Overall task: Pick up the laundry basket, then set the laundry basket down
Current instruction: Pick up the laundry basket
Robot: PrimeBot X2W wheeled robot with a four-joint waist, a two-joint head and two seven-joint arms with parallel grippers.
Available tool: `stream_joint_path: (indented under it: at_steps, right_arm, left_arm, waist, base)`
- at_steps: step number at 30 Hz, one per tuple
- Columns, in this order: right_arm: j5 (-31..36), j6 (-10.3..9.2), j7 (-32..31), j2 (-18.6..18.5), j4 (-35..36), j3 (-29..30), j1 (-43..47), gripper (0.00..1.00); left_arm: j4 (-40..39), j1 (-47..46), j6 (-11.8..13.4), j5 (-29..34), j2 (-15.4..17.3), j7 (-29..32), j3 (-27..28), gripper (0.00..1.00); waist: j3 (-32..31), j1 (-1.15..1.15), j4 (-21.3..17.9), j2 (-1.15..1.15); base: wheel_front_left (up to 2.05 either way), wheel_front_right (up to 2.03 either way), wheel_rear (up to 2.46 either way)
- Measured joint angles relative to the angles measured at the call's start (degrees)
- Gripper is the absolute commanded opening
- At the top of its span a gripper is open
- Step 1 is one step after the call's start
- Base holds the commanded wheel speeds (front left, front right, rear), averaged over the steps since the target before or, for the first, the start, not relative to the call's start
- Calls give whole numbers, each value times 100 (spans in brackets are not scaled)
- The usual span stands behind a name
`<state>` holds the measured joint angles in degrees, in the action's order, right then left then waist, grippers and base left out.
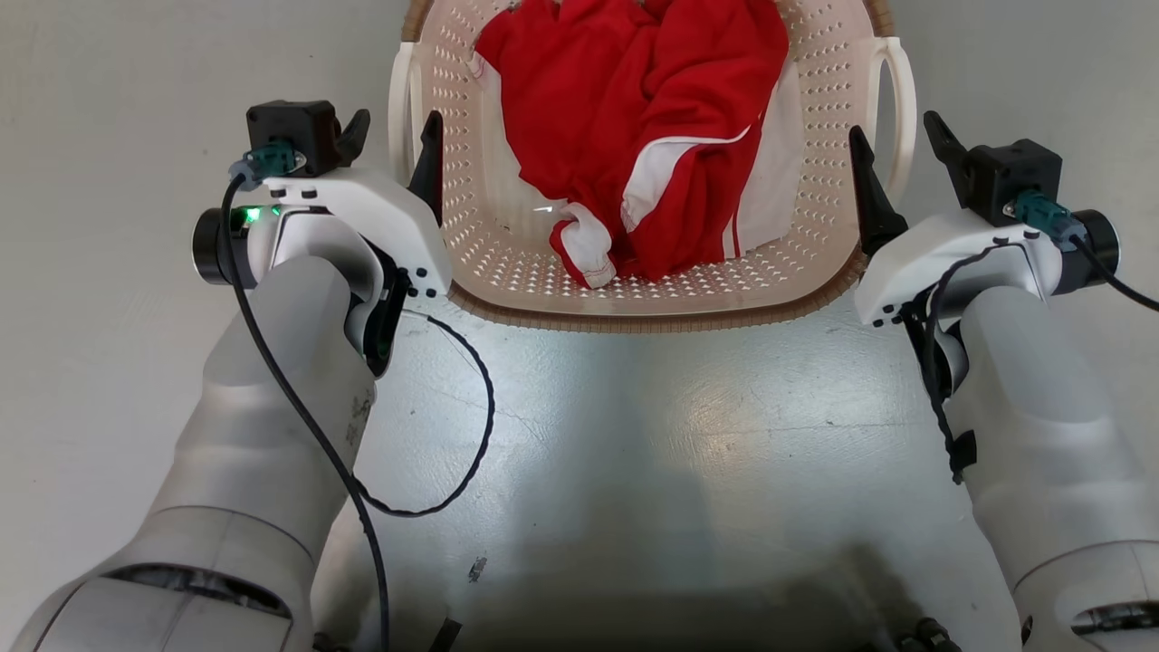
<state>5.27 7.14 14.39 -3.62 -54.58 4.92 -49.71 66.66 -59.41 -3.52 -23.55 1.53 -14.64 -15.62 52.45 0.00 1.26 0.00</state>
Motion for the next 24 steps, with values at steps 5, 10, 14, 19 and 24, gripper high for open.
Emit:
stream_joint_path:
  at_steps: [5,10,14,19,24]
  right_arm:
    - [-98,0,0,-12,-281,-115,-188,100]
    - [-127,0,0,-16,-498,-180,-378,100]
    - [-127,0,0,-23,-709,-255,-517,100]
    - [-172,0,0,-24,-995,-321,-703,100]
    - [-258,0,0,-31,-1180,-421,-859,100]
  left_arm:
    - [245,-165,-2,10,-4,0,-110,100]
    - [420,-284,-4,10,-7,5,-171,100]
    - [528,-377,-4,9,-9,142,-220,100]
    - [584,-495,-4,4,-12,274,-318,100]
    - [615,-547,-4,-30,-19,401,-453,100]
  waist:
    - [62,0,21,0]
    - [121,0,24,0]
    - [141,0,10,0]
    - [151,0,-14,0]
    - [167,0,-27,0]
  base:
    - [0,0,0]
    - [0,0,0]
    - [0,0,0]
    - [0,0,0]
    - [0,0,0]
